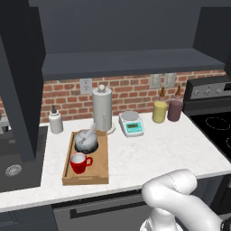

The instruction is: Pick the kettle from the counter and place it on the tray. Then pick the mug from the cabinet and place it on the tray. Then close the cabinet doors.

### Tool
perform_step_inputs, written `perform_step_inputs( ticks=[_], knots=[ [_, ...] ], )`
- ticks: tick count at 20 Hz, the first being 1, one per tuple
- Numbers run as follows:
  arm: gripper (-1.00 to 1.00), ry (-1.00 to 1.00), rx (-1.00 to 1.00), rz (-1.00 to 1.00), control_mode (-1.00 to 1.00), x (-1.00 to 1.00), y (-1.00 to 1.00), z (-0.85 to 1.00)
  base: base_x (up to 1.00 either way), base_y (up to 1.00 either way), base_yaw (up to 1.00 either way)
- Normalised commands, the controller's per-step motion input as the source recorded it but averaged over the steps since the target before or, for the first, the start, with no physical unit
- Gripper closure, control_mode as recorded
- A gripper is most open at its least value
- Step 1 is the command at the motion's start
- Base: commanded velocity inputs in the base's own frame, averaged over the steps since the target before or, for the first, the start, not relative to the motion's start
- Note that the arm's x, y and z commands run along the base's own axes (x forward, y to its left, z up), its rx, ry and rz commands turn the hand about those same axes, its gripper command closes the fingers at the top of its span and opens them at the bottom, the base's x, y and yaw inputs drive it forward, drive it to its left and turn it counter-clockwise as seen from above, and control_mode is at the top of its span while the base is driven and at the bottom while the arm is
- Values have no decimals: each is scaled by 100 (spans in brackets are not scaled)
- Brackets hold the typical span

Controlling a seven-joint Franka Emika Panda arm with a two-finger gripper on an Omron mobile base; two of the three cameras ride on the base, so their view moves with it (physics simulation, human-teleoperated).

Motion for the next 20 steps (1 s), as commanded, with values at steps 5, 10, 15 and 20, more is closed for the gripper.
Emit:
perform_step_inputs(
  ticks=[5,10,15,20],
  knots=[
    [100,-7,-23,0,-100,-31,100,64,0,0,0],
    [100,35,-28,0,-100,12,100,6,0,0,0],
    [100,55,-18,-1,-100,55,98,0,0,0,0],
    [100,46,-6,-6,-100,71,79,6,0,0,0]
  ],
)
